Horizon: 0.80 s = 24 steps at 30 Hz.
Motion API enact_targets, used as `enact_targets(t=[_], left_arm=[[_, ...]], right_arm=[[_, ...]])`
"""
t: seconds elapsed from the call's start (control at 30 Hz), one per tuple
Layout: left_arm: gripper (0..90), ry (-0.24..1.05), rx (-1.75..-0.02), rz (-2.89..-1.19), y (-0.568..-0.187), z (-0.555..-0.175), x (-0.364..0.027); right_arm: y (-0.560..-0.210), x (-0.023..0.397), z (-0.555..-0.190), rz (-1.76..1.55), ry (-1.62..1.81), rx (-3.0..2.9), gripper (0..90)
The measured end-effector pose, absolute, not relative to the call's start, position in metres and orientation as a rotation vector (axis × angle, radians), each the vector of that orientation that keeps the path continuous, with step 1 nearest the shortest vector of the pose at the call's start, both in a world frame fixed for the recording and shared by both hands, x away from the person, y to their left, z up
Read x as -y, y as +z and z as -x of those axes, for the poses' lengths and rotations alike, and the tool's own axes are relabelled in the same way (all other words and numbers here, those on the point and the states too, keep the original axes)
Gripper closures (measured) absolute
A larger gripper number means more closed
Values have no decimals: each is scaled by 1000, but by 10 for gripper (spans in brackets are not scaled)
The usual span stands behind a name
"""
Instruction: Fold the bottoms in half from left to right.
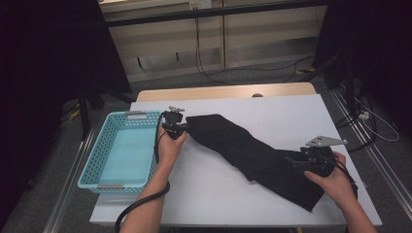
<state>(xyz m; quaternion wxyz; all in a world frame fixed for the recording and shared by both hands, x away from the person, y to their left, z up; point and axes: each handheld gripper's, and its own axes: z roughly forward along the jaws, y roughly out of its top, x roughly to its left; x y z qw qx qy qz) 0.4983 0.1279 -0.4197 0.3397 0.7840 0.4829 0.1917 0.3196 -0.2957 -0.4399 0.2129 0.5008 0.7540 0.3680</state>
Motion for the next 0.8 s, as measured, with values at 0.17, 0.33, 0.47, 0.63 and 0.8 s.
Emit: enact_targets(t=[0.17, 0.33, 0.47, 0.63, 0.8], left_arm=[[858, 549, -1309, -2023, -413, -505, -138], [677, 507, -1298, -2043, -419, -501, -135], [460, 483, -1279, -2061, -420, -493, -133], [274, 459, -1243, -2061, -421, -480, -129], [198, 435, -1200, -2046, -424, -469, -125]], right_arm=[[-439, 294, -319, -1390, 1025, -2093, 257], [-439, 289, -314, -1375, 1028, -2108, 252], [-440, 280, -310, -1373, 1048, -2125, 247], [-441, 266, -304, -1345, 1075, -2165, 325], [-445, 250, -301, -1321, 1087, -2211, 453]])
